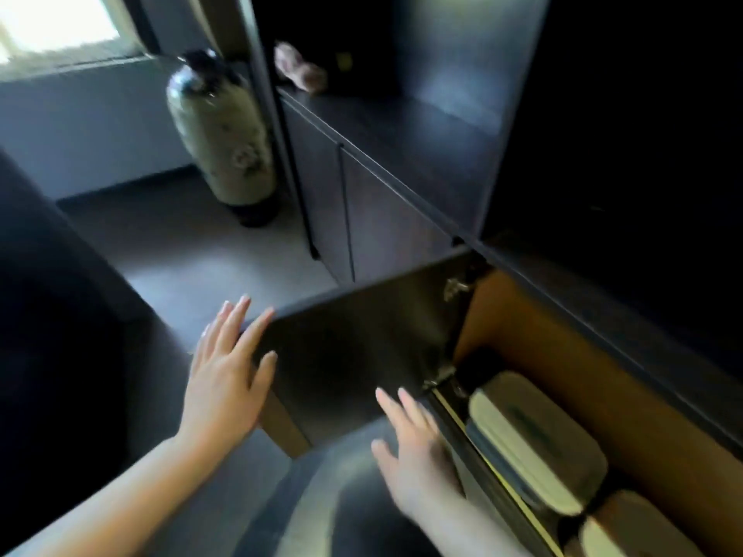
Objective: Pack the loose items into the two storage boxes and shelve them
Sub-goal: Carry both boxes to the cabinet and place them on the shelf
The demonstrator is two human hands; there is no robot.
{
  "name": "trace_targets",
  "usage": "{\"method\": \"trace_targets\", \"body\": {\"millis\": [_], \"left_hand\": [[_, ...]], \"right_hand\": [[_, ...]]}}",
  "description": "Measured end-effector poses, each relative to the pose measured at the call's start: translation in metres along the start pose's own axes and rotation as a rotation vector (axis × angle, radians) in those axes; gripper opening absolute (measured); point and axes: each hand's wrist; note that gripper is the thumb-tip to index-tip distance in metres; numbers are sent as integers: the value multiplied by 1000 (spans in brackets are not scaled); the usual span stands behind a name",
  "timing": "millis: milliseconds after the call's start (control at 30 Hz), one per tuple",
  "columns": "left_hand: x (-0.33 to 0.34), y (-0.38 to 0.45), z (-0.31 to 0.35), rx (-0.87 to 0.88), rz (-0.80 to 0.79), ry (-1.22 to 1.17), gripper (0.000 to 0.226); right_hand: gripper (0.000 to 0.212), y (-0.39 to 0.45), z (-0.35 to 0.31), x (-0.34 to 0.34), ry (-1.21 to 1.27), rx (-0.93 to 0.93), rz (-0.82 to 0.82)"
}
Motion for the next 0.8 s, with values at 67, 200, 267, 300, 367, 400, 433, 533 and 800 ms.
{"method": "trace_targets", "body": {"millis": [67, 200, 267, 300, 367, 400, 433, 533, 800], "left_hand": [[-20, 25, -31, -132, 64, 29, 50], [-13, 33, -67, -367, -131, -130, 43], [-3, 17, -66, -406, -221, -214, 40], [0, 8, -63, -431, -209, -236, 38], [1, -4, -56, -464, -138, -246, 31], [-2, -10, -53, -471, -129, -266, 27], [-6, -17, -50, -480, -145, -309, 22], [-20, -50, -28, -494, -312, -524, 8], [1, -145, 134, -577, -996, -1099, 35]], "right_hand": [[60, 32, -49, -10, -46, -138, 84], [54, 90, -122, -5, -199, -284, 138], [53, 108, -141, 11, -301, -265, 65], [52, 112, -144, 20, -333, -247, 31], [48, 110, -139, 35, -331, -236, 54], [45, 103, -134, 40, -314, -239, 97], [42, 94, -128, 44, -300, -250, 139], [36, 52, -104, 40, -279, -267, 167], [39, -70, 13, -60, -342, -220, -98]]}}
Point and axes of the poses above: each hand's wrist, its own y-axis towards the middle knuckle, its own x-axis out of the palm, z = x × y, and after that the axes turned 3 degrees about z, right-handed
